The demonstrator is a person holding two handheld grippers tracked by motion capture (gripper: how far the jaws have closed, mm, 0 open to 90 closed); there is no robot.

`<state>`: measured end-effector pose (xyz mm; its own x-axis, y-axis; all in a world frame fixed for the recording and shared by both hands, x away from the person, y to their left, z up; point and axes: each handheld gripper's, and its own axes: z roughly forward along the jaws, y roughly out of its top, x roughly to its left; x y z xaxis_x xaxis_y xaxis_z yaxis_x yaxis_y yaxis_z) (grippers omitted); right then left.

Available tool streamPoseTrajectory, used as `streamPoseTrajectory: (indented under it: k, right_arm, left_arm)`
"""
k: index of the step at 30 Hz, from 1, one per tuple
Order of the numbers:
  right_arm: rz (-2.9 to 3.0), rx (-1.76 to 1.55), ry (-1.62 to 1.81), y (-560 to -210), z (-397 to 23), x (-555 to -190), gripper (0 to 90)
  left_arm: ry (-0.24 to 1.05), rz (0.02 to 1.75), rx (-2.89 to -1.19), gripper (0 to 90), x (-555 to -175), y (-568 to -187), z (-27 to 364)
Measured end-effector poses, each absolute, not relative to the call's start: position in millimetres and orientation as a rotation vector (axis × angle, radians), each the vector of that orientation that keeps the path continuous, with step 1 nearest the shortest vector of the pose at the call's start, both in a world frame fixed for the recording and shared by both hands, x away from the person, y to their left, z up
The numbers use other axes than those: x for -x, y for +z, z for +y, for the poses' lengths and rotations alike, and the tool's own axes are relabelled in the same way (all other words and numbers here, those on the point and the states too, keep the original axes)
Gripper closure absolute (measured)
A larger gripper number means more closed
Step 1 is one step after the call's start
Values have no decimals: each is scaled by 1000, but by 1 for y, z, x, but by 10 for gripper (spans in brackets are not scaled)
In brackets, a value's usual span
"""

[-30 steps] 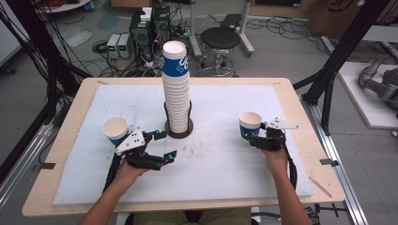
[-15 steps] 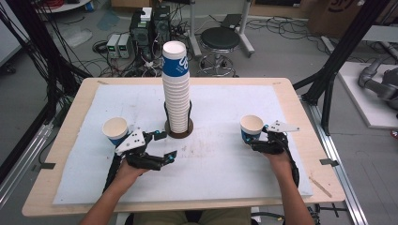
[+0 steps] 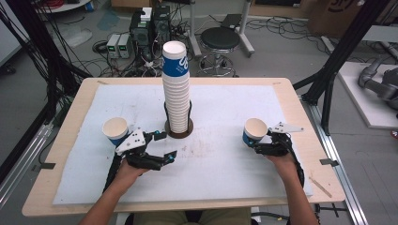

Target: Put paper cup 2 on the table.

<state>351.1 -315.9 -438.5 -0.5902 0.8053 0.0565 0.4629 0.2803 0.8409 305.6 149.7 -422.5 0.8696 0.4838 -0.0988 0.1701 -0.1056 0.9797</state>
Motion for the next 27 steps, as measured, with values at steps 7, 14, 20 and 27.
streamPoseTrajectory:
  k: [7,14,20,27]
  right_arm:
    - [2210,-1150,1213,-433,-327,-331,198]
    - [2170,-1072,1309,-415,-337,-302,198]
    - [2132,-962,1386,-398,-333,-284,199]
    - [2096,-887,1423,-388,-326,-276,199]
  left_arm:
    - [283,526,-1656,170,-306,-421,152]
    - [293,543,-1629,170,-307,-418,158]
    - [305,562,-1614,170,-306,-416,163]
    - [324,588,-1597,171,-302,-415,171]
